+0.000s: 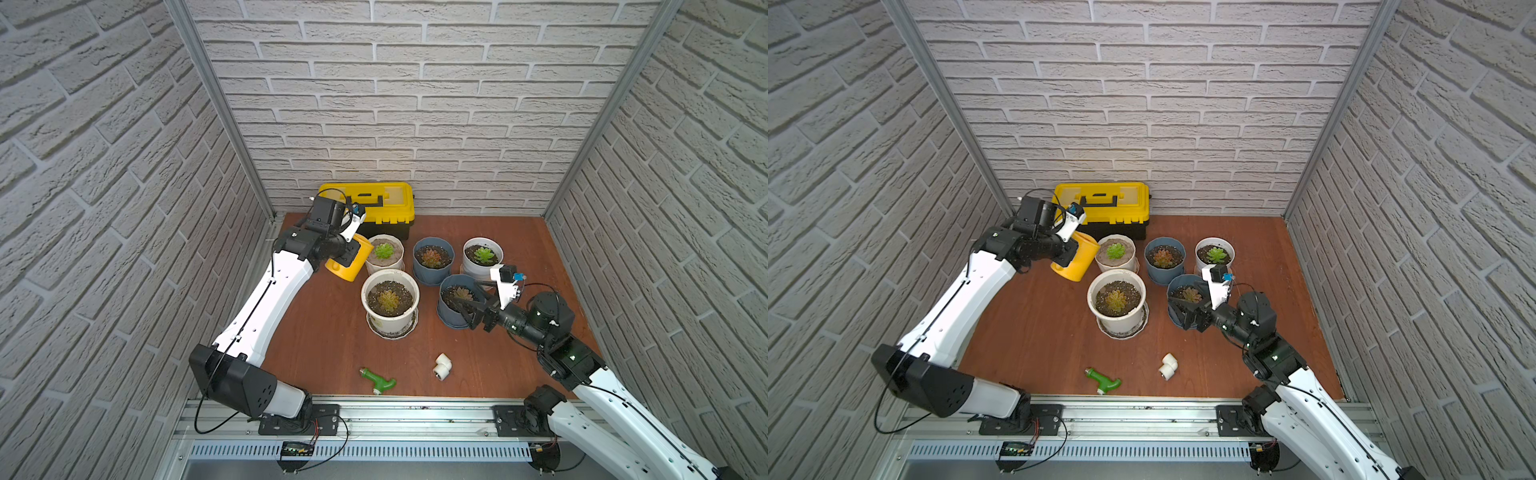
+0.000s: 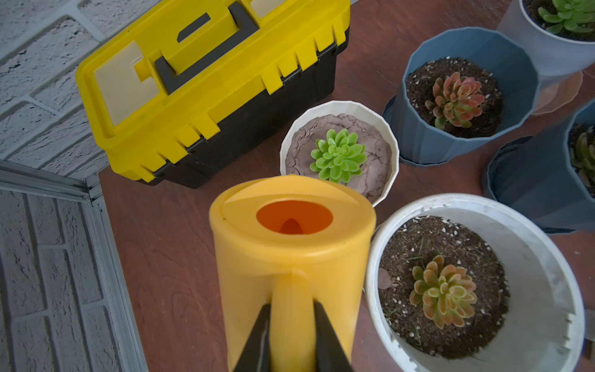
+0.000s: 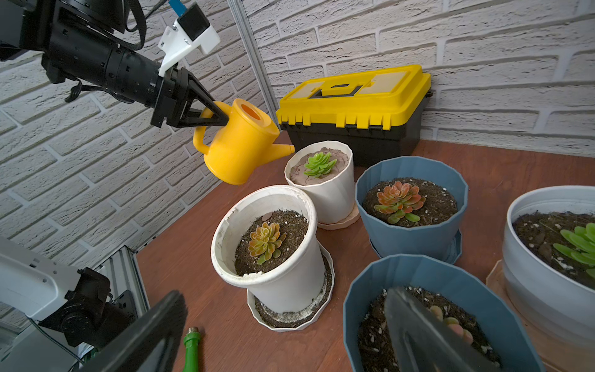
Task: Water the succulent around the soil edge
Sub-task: Water the soil of the potted plant with water.
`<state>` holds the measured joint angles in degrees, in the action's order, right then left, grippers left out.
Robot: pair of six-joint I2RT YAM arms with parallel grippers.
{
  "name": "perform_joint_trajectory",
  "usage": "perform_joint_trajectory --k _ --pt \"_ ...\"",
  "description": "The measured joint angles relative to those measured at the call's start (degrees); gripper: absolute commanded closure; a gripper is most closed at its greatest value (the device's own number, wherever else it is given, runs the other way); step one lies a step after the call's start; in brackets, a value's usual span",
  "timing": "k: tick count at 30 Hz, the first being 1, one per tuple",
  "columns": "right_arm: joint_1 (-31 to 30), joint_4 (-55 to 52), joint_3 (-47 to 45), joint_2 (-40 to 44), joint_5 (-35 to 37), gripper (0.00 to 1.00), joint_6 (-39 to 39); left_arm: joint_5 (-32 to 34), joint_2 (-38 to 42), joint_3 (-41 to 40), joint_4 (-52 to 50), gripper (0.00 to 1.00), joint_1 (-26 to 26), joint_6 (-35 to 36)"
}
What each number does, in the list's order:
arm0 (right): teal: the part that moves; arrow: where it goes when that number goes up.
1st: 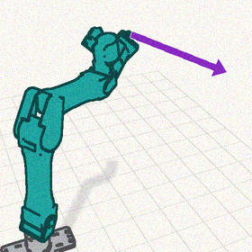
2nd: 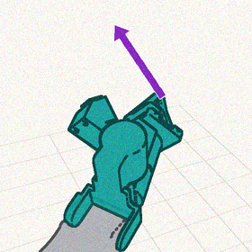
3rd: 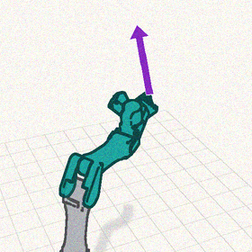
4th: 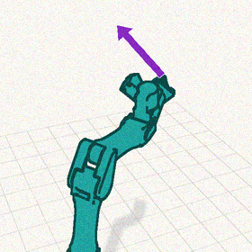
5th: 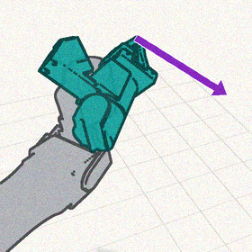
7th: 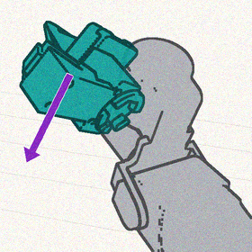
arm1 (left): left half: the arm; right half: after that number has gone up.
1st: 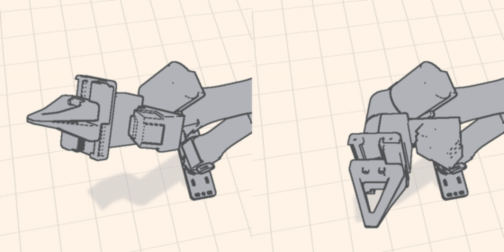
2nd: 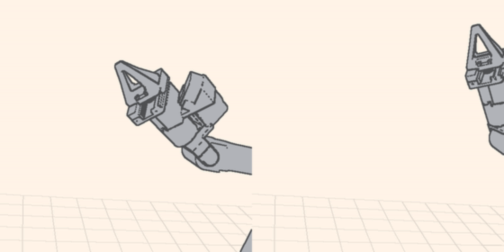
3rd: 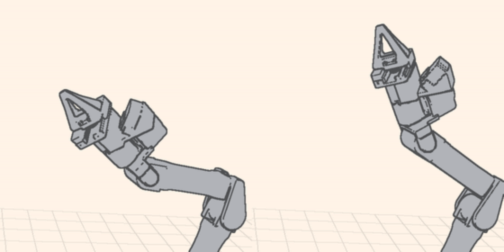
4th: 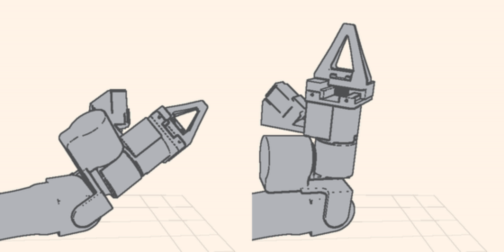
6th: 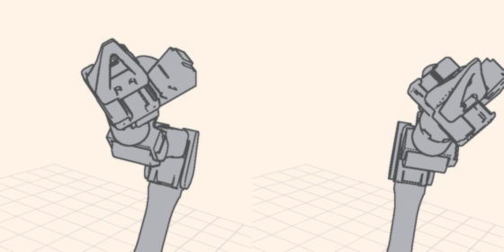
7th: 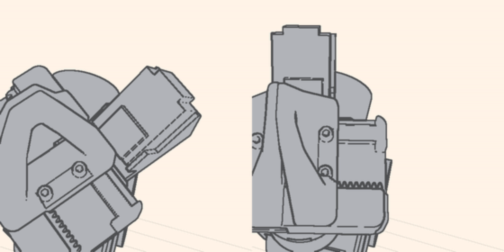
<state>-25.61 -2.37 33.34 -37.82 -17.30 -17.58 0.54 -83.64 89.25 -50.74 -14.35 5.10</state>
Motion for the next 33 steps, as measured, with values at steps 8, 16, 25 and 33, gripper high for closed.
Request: perform_joint_trajectory --k 8,16,25,33 --pt "0.0 0.0 0.0 -0.2 -0.5 0.00 0.0 -0.6 -5.1 3.1 1.6 1.00 0.3 -0.1" --pt "0.0 0.0 0.0 -0.5 -0.6 0.00 0.0 -1.1 -8.9 7.1 1.5 1.00 0.3 -0.2" --pt "0.0 0.0 0.0 -1.1 -0.6 0.00 0.0 -2.1 -12.4 12.7 1.1 1.00 -0.5 0.3" --pt "0.0 0.0 0.0 -1.2 -0.6 0.00 0.0 -2.7 -14.8 15.6 0.9 1.00 -2.2 0.9"
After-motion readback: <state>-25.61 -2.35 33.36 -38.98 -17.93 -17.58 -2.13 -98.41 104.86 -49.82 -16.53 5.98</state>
